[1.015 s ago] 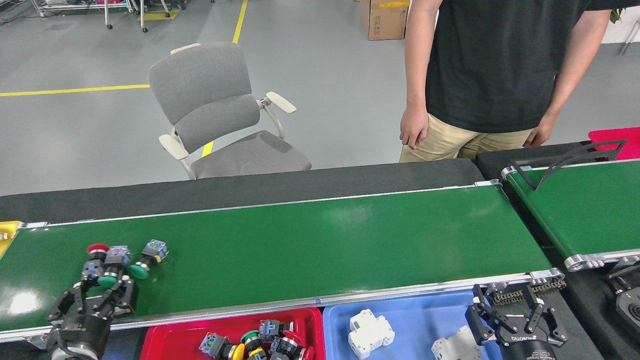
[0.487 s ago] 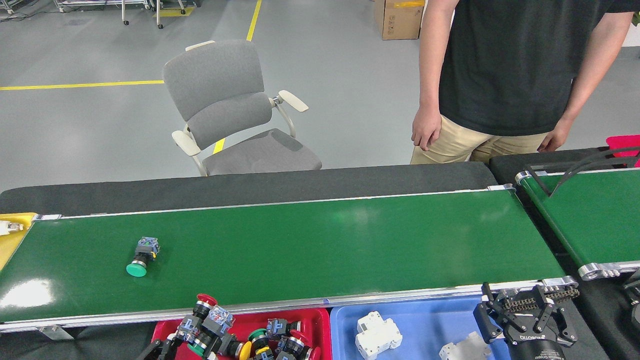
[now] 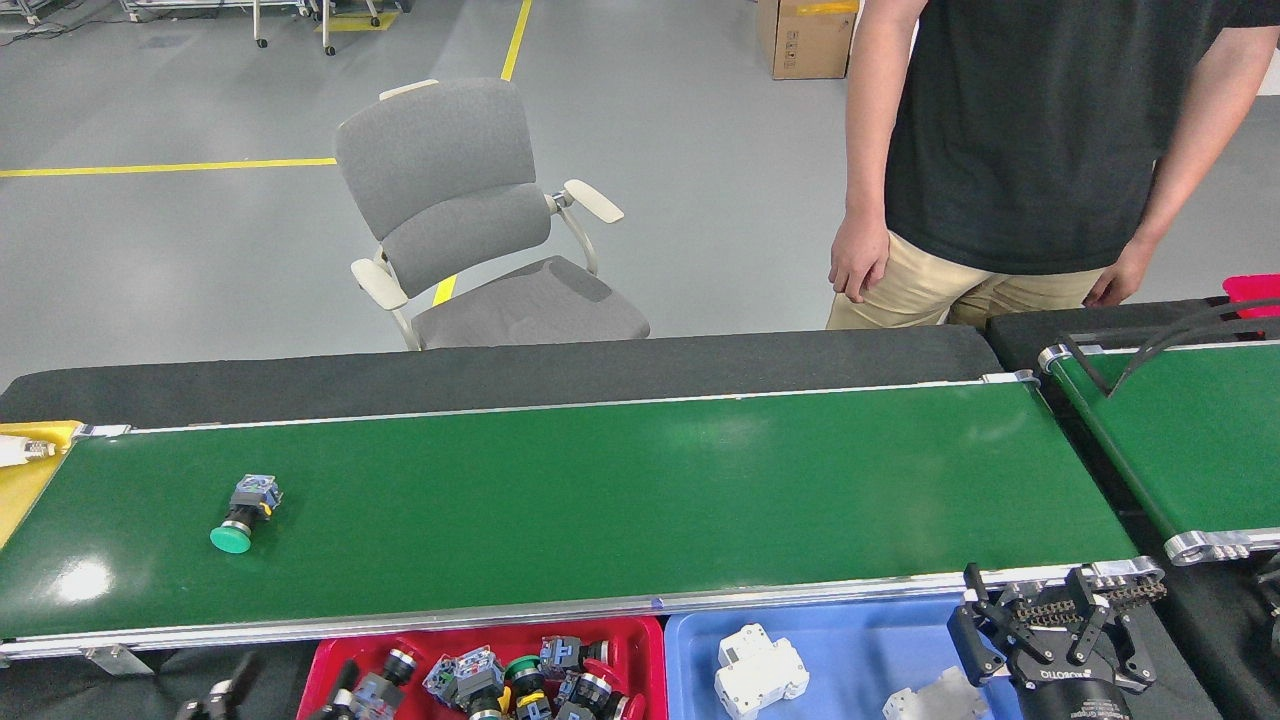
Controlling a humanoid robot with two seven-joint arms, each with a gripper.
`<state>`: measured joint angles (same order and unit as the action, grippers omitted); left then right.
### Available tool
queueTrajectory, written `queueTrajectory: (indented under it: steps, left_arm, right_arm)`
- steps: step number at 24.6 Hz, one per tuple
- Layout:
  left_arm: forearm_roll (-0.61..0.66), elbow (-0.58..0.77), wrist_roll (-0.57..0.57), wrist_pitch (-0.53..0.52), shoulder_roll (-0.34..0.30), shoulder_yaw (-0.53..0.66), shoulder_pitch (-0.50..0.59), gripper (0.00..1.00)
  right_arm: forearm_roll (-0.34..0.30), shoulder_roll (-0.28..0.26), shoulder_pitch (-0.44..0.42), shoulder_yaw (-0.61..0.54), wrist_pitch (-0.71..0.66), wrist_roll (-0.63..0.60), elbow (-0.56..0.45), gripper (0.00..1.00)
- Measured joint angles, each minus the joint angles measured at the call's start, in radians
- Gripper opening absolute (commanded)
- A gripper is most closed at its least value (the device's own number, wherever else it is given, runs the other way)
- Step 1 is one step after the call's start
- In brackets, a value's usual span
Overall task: Pick switch part from conveyor to tray
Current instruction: 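Grasp the last green-capped switch with the left gripper, drop into red bin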
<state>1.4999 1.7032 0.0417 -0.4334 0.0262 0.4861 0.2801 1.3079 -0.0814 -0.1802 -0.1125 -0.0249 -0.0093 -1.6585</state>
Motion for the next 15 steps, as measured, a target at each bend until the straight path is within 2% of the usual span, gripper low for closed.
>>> queueTrajectory:
  steps: [5, 10, 15]
  left_arm:
    - [-0.003, -0.151, -0.004, 0.023, -0.126, 0.004, -0.134, 1.00]
    - [-0.015, -0.373, -0.004, -0.037, -0.248, -0.004, -0.285, 1.00]
    - [-0.016, -0.614, -0.005, -0.049, -0.363, -0.016, -0.403, 1.00]
  right_arm:
    - [0.000, 0.000, 0.000, 0.000, -0.002, 0.000, 0.000, 0.99]
    - [0.000, 0.000, 0.003, 0.000, -0.003, -0.002, 0.000, 0.99]
    - [0.000, 0.000, 0.003, 0.000, -0.003, -0.005, 0.000, 0.99]
